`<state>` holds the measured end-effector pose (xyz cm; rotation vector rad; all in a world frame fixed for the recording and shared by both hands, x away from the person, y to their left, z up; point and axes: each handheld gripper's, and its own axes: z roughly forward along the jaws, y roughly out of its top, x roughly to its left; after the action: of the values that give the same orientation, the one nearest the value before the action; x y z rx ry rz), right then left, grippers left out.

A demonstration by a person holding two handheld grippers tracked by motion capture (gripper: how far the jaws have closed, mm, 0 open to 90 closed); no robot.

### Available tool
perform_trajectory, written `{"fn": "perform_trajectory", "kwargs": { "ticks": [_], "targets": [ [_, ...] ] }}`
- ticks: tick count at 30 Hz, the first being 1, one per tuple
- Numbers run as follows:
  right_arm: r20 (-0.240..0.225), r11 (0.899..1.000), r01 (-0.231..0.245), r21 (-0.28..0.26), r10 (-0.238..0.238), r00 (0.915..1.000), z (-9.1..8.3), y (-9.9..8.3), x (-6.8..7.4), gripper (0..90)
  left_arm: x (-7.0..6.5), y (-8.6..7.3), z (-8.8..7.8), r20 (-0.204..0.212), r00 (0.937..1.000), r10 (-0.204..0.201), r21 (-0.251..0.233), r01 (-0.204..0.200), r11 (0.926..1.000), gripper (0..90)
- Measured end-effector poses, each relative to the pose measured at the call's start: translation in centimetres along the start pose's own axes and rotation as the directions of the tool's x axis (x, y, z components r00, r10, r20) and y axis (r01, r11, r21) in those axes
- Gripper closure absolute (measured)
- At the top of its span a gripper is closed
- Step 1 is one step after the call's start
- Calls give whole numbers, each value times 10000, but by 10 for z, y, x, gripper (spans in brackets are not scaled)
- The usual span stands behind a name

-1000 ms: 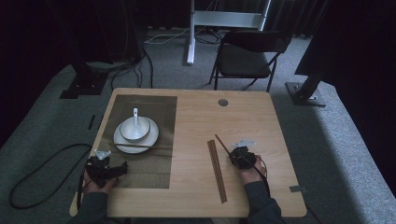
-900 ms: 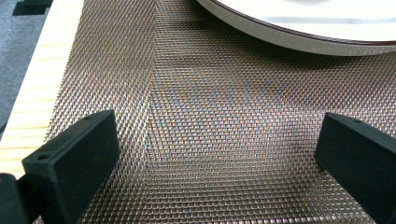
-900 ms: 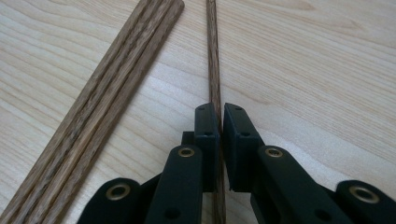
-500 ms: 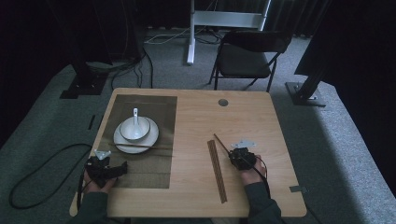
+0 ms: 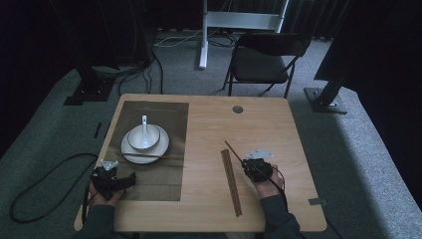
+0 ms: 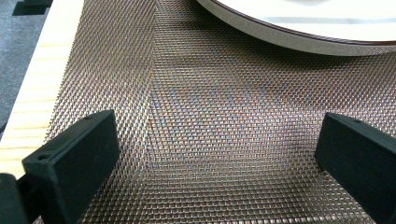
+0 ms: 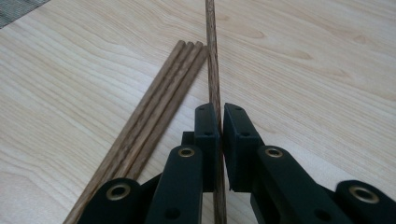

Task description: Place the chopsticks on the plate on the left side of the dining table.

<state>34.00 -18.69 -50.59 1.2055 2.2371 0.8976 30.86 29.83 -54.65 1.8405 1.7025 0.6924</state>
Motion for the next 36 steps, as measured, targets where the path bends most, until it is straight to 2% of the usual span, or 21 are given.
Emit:
{"fn": "perform_trajectory", "kwargs": {
  "ticks": [15, 23, 36],
  "targets": [
    [-415, 9986, 517, -85, -520, 9978, -7, 5, 15, 848, 0, 0, 0, 1, 10000, 0, -8, 0, 10000, 2],
    [-559, 9979, 645, -73, -648, 9963, -8, 5, 20, 848, 0, 0, 0, 0, 10000, -4, -8, 4, 10000, 2],
    [-827, 9943, 1052, -144, -1060, 9909, -9, 7, 29, 848, 0, 0, 0, 1, 10000, 0, -3, 0, 10000, 2]
  ]
}}
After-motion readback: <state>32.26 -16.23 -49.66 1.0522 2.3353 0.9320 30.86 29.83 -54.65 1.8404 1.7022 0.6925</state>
